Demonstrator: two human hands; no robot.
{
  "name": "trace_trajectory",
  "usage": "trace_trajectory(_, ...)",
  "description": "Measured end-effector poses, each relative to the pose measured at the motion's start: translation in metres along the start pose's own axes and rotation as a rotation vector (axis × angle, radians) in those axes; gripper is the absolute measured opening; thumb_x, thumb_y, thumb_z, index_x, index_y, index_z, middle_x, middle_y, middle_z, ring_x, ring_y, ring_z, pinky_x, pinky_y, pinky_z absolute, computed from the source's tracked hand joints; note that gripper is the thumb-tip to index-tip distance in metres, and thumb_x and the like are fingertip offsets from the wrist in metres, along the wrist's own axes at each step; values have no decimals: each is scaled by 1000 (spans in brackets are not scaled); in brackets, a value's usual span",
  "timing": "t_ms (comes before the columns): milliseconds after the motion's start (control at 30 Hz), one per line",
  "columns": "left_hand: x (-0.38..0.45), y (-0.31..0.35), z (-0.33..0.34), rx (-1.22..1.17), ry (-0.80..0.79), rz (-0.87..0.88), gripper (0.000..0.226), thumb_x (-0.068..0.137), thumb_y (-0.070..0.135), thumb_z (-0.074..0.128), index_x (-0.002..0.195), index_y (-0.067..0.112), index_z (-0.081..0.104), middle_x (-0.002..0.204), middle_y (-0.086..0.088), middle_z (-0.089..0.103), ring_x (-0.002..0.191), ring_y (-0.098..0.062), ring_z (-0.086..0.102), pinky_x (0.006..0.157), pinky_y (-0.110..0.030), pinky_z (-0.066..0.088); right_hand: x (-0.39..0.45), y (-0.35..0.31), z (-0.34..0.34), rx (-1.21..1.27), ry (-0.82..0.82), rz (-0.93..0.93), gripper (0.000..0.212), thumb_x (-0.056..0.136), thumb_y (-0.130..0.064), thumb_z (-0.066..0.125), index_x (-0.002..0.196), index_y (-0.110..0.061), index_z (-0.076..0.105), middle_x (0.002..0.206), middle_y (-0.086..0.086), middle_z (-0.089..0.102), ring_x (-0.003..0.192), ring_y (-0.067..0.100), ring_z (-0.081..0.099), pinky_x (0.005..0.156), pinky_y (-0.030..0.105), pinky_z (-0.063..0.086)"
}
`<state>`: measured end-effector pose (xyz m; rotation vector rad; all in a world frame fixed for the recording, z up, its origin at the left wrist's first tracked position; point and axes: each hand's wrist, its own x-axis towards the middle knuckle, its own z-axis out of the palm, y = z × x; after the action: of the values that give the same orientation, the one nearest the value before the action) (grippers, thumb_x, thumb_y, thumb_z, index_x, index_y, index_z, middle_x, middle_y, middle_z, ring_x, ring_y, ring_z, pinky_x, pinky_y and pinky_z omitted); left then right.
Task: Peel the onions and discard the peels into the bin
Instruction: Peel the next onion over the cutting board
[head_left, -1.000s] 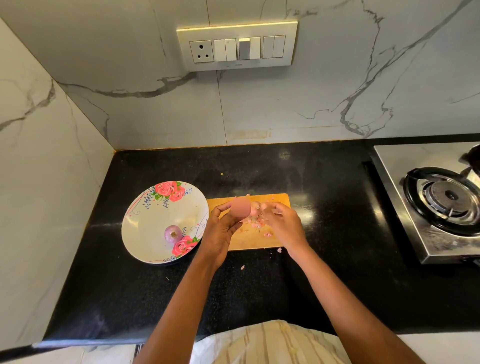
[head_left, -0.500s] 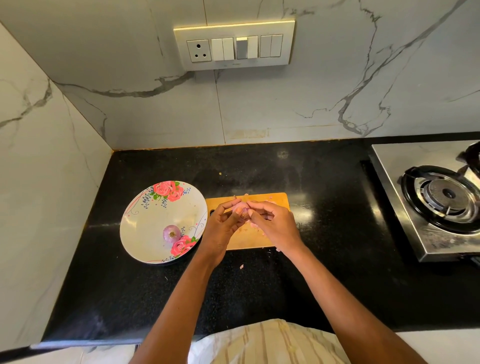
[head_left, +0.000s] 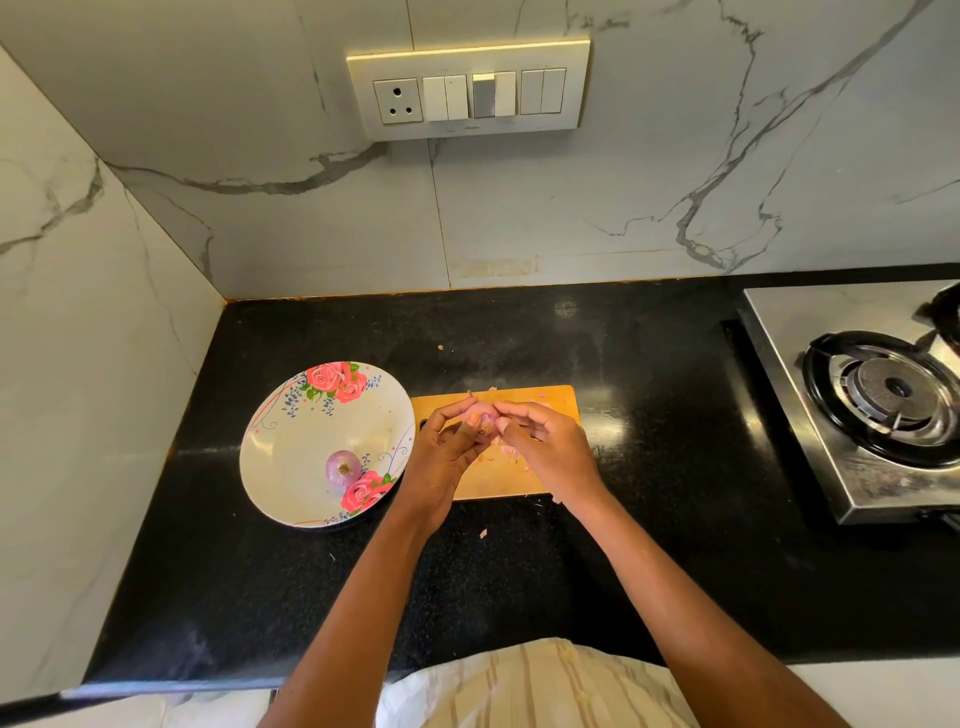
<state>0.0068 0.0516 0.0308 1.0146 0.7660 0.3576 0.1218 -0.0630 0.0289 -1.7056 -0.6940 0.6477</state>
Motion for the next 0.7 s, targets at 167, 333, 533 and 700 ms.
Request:
trace_trajectory(167, 1, 0, 1, 49, 19, -2, 37, 97, 23, 66, 132, 13, 59, 127, -13, 69, 114, -25, 69, 94, -32, 58, 0, -2, 1, 3, -10, -23, 24, 95, -16, 72, 117, -25, 72, 111, -15, 73, 103, 3, 69, 91, 29, 59)
trace_trajectory(333, 0, 2, 3, 133, 33, 3, 25, 98, 17, 64, 123, 18, 63, 132, -5, 62, 116, -23, 64, 93, -30, 53, -1, 1, -3, -30, 53, -23, 37, 95, -1, 66, 107, -35, 73, 107, -15, 73, 100, 6, 70, 90, 35, 60)
trace_trajectory(533, -1, 3, 5, 100, 56, 12, 27, 96, 15, 65, 122, 19, 60, 137, -5, 58, 118, -26, 64, 88, -26, 58, 3, 4, -4, -32, 78, 13, 14, 99, -16, 65, 109, -19, 73, 101, -8, 74, 92, 8, 73, 83, 29, 61)
trace_trajectory(700, -2, 5, 2, 81, 55, 28, 33, 97, 19, 64, 129, 20, 59, 127, -5, 65, 113, -25, 68, 91, -30, 58, 6, 4, -8, -86, 107, 7, 14, 101, -12, 61, 112, -11, 70, 94, -2, 75, 78, 1, 72, 68, 15, 57)
